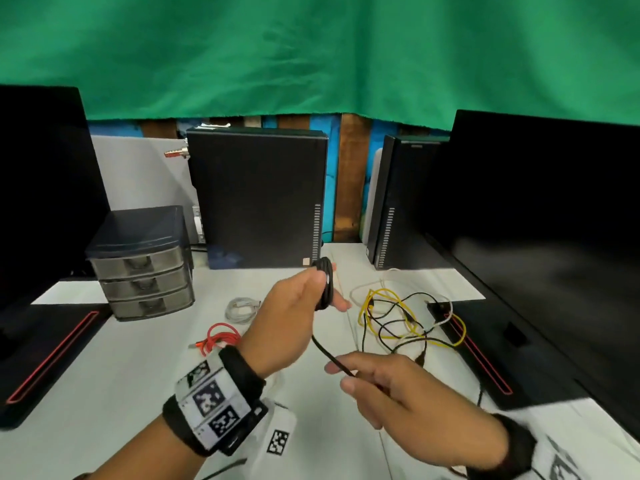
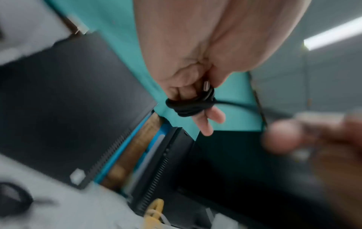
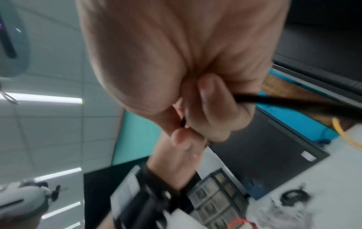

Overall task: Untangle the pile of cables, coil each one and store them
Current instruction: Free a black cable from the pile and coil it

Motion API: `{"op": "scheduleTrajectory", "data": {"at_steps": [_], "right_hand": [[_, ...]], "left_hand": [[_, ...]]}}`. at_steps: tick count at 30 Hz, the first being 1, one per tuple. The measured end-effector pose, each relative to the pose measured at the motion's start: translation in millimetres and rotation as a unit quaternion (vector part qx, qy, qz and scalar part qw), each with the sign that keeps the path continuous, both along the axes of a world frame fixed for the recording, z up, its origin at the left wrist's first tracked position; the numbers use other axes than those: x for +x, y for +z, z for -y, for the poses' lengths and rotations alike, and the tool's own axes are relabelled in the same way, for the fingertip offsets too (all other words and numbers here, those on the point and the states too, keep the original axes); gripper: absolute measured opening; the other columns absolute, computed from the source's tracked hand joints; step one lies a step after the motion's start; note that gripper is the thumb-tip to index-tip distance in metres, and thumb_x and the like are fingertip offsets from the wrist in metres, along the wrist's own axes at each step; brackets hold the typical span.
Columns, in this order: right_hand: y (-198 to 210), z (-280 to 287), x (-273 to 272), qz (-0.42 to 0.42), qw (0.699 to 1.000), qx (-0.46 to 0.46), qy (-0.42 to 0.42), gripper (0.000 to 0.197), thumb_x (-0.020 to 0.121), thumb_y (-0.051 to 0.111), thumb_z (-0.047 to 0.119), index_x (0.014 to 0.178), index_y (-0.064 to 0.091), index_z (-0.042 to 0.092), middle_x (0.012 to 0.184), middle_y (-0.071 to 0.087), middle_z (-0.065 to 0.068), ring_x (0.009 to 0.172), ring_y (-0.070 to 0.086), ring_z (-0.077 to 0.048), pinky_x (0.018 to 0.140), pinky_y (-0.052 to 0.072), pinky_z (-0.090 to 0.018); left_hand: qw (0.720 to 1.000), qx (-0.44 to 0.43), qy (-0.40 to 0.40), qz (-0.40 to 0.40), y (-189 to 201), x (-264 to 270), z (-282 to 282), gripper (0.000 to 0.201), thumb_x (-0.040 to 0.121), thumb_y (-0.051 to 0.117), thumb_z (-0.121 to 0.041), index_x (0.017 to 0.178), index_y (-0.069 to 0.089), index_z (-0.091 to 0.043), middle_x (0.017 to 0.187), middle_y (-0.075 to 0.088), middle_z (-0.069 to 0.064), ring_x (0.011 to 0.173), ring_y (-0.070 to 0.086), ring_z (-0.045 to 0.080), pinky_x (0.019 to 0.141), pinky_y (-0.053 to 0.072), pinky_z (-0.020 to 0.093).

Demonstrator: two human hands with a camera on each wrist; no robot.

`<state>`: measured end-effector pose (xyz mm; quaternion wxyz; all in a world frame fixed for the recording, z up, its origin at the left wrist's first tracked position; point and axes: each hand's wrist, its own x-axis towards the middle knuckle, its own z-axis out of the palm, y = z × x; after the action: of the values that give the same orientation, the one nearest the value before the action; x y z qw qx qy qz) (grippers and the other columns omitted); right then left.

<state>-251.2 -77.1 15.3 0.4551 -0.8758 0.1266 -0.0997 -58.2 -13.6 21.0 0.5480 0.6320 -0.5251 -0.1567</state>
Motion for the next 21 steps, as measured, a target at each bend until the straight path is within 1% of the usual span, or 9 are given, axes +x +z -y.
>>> {"op": "scheduleTrajectory", "data": {"at_steps": [2,4,6,8,11,13,16,18,21], "right_hand": [[18,1,-8,0.006,1.0,-0.02,0.001,0.018,0.104,0.051,0.03,0.104,0.068,0.025,0.056,0.045,0.013,0.055,0.036,-0.006,0.055,0.033,-0.02],[31,11,-14,0.064,0.995,-0.056,-0.056,0.019,0.101,0.055,0.026,0.09,0.071,0.026,0.055,0.05,0.015,0.053,0.036,-0.006,0.053,0.032,-0.02],[34,26,-16,0.146,0.977,-0.067,-0.141,0.02,0.097,0.061,0.023,0.081,0.073,0.027,0.06,0.056,0.009,0.055,0.042,-0.008,0.054,0.037,-0.02],[28,41,-12,0.203,0.96,-0.03,-0.19,0.019,0.094,0.064,0.018,0.078,0.075,0.022,0.064,0.063,0.008,0.059,0.05,-0.001,0.059,0.04,-0.013],[11,54,-3,0.211,0.956,-0.006,-0.204,0.02,0.097,0.061,0.016,0.085,0.077,0.017,0.06,0.061,0.017,0.06,0.053,0.002,0.063,0.04,-0.012],[-3,53,2,0.194,0.96,-0.001,-0.204,0.025,0.1,0.056,0.015,0.088,0.077,0.02,0.053,0.051,0.019,0.054,0.045,-0.001,0.059,0.035,-0.016],[-24,36,12,0.139,0.978,0.023,-0.154,0.025,0.103,0.052,0.014,0.112,0.075,0.015,0.049,0.048,0.022,0.05,0.047,0.002,0.056,0.034,-0.01],[-33,22,19,0.111,0.987,0.028,-0.114,0.028,0.105,0.05,0.021,0.124,0.07,0.029,0.05,0.039,0.017,0.048,0.037,-0.003,0.054,0.03,-0.011],[-31,11,20,0.069,0.994,-0.01,-0.089,0.033,0.106,0.044,0.03,0.135,0.06,0.035,0.056,0.035,0.012,0.055,0.035,-0.007,0.057,0.033,-0.019]], "left_hand": [[0.992,0.057,0.002,0.11,-13,4,1,0.049,0.107,0.026,-0.04,0.087,0.067,-0.022,0.088,0.072,-0.008,0.093,0.065,0.009,0.098,0.049,0.041],[0.984,0.115,-0.076,0.112,-19,2,-1,0.054,0.107,0.026,-0.044,0.083,0.069,-0.02,0.083,0.072,-0.004,0.09,0.066,0.015,0.096,0.048,0.044],[0.97,0.154,-0.184,0.05,-13,-6,-5,0.056,0.106,0.028,-0.044,0.078,0.072,-0.024,0.078,0.073,0.0,0.1,0.066,0.024,0.101,0.045,0.041],[0.953,0.152,-0.259,-0.041,-4,-16,-9,0.05,0.104,0.03,-0.042,0.087,0.074,-0.028,0.068,0.068,0.0,0.092,0.069,0.025,0.099,0.045,0.031],[0.929,0.1,-0.303,-0.187,5,-23,-12,0.052,0.103,0.033,-0.034,0.117,0.066,0.003,0.059,0.058,0.001,0.064,0.063,0.019,0.091,0.047,0.032],[0.914,0.033,-0.287,-0.285,13,-24,-14,0.054,0.102,0.036,-0.033,0.12,0.062,0.012,0.058,0.054,0.003,0.06,0.061,0.02,0.093,0.05,0.034],[0.892,-0.06,-0.211,-0.395,24,-23,-13,0.052,0.1,0.038,-0.033,0.121,0.062,0.007,0.064,0.053,0.005,0.066,0.062,0.022,0.096,0.05,0.035],[0.867,-0.091,-0.176,-0.458,24,-20,-11,0.054,0.095,0.039,-0.035,0.124,0.061,0.005,0.07,0.054,0.006,0.073,0.064,0.021,0.098,0.045,0.038],[0.903,-0.096,-0.112,-0.403,18,-18,-8,0.048,0.102,0.034,-0.033,0.123,0.063,-0.002,0.076,0.063,0.005,0.087,0.069,0.022,0.101,0.042,0.04]]}}
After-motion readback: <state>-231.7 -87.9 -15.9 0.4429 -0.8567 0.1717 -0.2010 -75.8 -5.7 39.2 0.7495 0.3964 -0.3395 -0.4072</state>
